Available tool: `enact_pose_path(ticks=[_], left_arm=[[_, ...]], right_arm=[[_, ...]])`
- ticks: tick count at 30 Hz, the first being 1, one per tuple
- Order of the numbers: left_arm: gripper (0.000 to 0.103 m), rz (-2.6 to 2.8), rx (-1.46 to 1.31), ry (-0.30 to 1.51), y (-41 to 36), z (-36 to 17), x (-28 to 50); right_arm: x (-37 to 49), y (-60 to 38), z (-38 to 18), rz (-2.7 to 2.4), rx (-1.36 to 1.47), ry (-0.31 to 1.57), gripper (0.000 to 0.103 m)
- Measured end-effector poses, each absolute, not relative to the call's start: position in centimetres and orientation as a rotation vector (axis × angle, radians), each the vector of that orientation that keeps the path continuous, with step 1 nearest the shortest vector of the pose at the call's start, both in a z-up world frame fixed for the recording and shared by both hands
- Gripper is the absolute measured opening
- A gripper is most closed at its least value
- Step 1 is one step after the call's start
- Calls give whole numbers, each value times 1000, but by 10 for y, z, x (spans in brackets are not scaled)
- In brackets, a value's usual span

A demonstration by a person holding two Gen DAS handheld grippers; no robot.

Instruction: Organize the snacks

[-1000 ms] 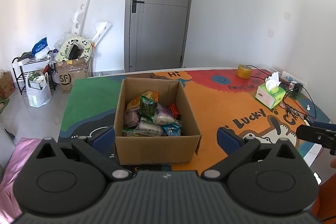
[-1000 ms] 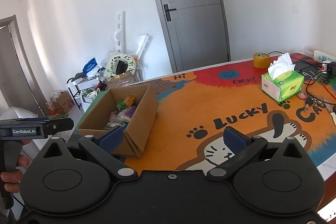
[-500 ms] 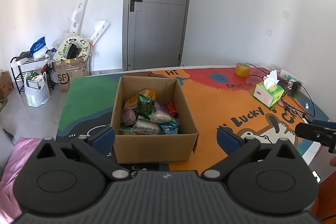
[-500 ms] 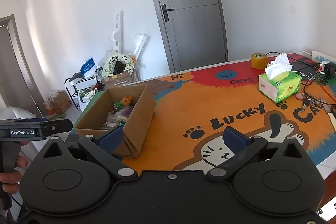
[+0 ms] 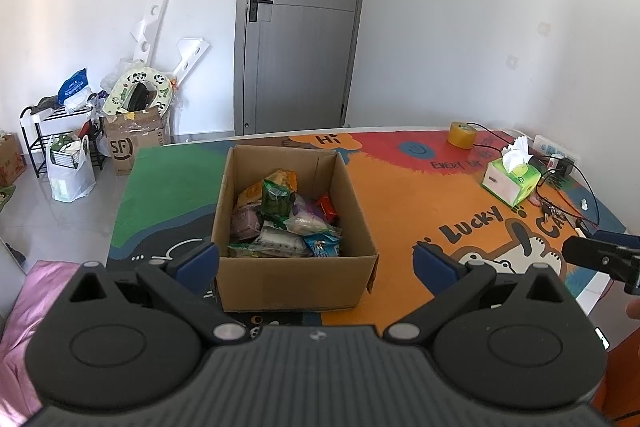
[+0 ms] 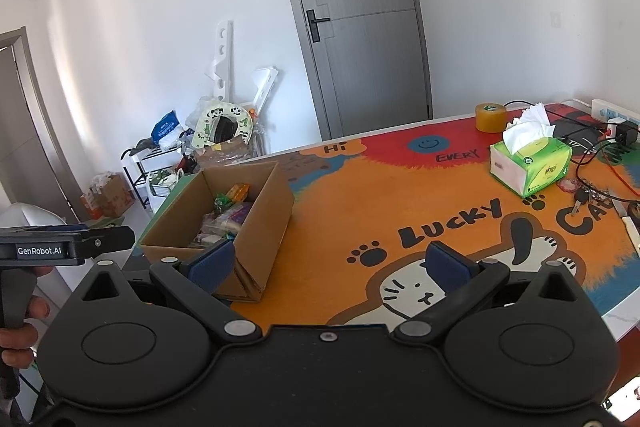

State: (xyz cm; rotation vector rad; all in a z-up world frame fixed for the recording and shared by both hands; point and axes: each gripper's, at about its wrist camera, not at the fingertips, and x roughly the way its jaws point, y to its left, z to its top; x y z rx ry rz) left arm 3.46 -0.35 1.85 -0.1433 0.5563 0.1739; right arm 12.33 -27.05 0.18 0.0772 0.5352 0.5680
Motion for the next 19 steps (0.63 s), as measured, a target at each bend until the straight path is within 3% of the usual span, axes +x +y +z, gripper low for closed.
enact_pose_path(ticks=[19], left_arm=[[102,166,-151,550,0,18,34]], right_arm=[[124,-269,1,560,75,539,103]])
